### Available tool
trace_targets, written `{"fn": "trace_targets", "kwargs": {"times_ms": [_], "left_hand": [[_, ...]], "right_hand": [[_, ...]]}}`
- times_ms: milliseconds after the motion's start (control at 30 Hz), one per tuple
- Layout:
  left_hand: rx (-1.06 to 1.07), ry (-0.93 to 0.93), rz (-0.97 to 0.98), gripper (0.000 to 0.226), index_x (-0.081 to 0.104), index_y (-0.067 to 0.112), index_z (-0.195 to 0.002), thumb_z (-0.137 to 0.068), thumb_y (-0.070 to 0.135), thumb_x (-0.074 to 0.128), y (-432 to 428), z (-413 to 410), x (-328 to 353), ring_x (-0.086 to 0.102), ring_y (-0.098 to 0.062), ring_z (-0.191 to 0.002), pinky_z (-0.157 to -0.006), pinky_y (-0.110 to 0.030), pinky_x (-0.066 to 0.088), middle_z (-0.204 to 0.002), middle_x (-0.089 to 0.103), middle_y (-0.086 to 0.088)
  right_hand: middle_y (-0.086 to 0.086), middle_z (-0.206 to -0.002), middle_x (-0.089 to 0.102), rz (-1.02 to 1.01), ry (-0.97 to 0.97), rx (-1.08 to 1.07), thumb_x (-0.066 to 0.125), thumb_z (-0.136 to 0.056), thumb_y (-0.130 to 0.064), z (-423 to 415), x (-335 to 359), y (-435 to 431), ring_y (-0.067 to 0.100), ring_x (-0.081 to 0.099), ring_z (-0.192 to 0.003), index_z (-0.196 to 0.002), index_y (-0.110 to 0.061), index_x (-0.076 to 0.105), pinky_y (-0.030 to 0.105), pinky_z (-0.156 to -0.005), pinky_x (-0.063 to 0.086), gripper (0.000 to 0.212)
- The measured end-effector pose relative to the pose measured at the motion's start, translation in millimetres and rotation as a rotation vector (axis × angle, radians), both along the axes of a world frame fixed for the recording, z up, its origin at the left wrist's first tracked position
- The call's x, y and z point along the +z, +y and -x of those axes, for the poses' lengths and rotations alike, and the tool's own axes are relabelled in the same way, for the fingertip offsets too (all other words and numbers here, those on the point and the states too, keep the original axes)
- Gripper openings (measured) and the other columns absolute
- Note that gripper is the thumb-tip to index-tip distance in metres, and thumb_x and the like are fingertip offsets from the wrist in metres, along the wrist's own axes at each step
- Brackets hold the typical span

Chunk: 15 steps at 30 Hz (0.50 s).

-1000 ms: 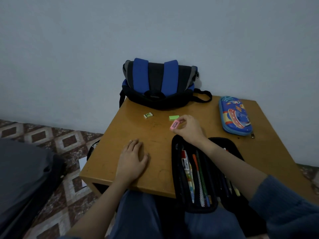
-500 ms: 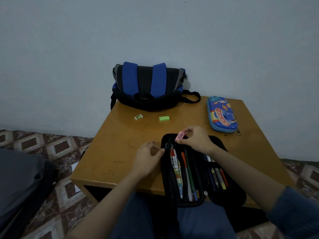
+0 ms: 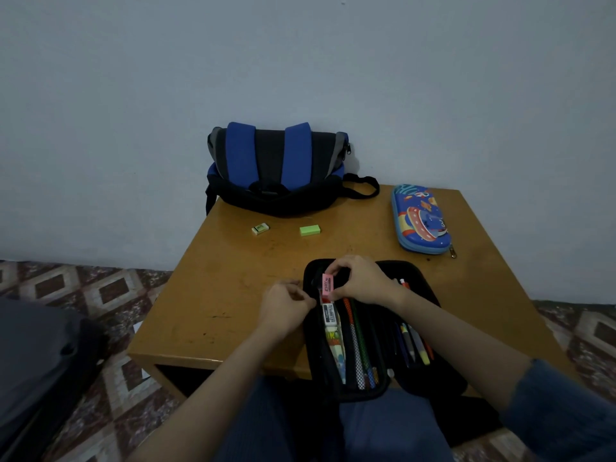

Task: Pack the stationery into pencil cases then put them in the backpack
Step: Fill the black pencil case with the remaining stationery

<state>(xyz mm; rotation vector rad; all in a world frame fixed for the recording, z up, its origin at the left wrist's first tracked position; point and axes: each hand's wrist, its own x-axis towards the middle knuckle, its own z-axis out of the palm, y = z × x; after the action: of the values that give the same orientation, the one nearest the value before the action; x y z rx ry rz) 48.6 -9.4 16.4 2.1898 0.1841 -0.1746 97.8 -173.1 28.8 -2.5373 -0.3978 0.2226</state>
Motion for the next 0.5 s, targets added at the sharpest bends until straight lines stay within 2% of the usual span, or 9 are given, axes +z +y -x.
{"fn": "trace_targets", "kwargs": {"times_ms": [33, 100, 200, 333, 433, 500], "left_hand": [[0.009, 0.009, 0.029, 0.014, 0.066, 0.013, -0.067, -0.081, 0.012, 0.068, 0.5, -0.3, 0.6, 0.045, -0.014, -0.125, -0.096, -0.022, 0.034, -0.134, 0.052, -0.001], [0.01, 0.013, 0.059, 0.017, 0.066, 0.014, -0.064, -0.08, 0.011, 0.069, 1.7, 0.2, 1.7, 0.044, -0.014, -0.126, -0.098, -0.024, 0.034, -0.134, 0.053, -0.003], [-0.007, 0.02, 0.07, 0.019, 0.065, 0.017, -0.062, -0.08, 0.011, 0.069, 2.5, 0.9, 3.6, 0.042, -0.014, -0.128, -0.102, -0.028, 0.033, -0.134, 0.052, -0.004], [-0.009, 0.008, 0.063, 0.014, 0.069, 0.016, -0.066, -0.079, 0.013, 0.07, 3.3, 0.3, 1.7, 0.042, -0.015, -0.127, -0.101, -0.028, 0.034, -0.133, 0.052, -0.002], [-0.01, 0.004, 0.063, 0.016, 0.068, 0.019, -0.064, -0.079, 0.014, 0.07, 3.9, 0.0, 0.0, 0.043, -0.015, -0.127, -0.104, -0.031, 0.034, -0.132, 0.053, -0.002], [-0.018, 0.001, 0.057, 0.016, 0.068, 0.019, -0.064, -0.079, 0.014, 0.07, 4.4, -0.4, -1.0, 0.042, -0.014, -0.127, -0.107, -0.033, 0.033, -0.132, 0.054, -0.002]], "right_hand": [[-0.009, -0.1, 0.057, 0.007, 0.007, -0.001, 0.083, -0.066, -0.025, -0.3, -0.2, 1.5, 0.007, 0.052, -0.091, -0.107, -0.018, 0.066, 0.022, -0.075, 0.041, 0.044], [-0.007, -0.105, 0.06, 0.029, 0.027, 0.013, 0.082, -0.066, -0.027, -1.5, -0.8, 3.1, 0.011, 0.054, -0.101, -0.107, -0.019, 0.066, 0.027, -0.083, 0.044, 0.045], [-0.004, -0.115, 0.061, 0.071, 0.066, 0.069, 0.081, -0.067, -0.027, -4.2, 2.8, 2.8, 0.012, 0.053, -0.107, -0.111, -0.02, 0.066, 0.03, -0.087, 0.044, 0.047], [-0.002, -0.115, 0.061, 0.03, 0.114, 0.107, 0.076, -0.075, -0.026, -4.8, 7.8, 0.0, 0.005, 0.048, -0.098, -0.111, -0.017, 0.068, 0.021, -0.075, 0.038, 0.039], [0.002, -0.111, 0.063, 0.025, 0.095, 0.092, 0.072, -0.079, -0.025, -3.1, 6.2, 0.7, 0.009, 0.053, -0.096, -0.112, -0.015, 0.068, 0.021, -0.076, 0.039, 0.035], [0.004, -0.111, 0.065, 0.021, 0.072, 0.067, 0.071, -0.081, -0.025, -2.9, 4.0, 1.5, 0.008, 0.055, -0.093, -0.112, -0.012, 0.067, 0.018, -0.069, 0.04, 0.034]]}}
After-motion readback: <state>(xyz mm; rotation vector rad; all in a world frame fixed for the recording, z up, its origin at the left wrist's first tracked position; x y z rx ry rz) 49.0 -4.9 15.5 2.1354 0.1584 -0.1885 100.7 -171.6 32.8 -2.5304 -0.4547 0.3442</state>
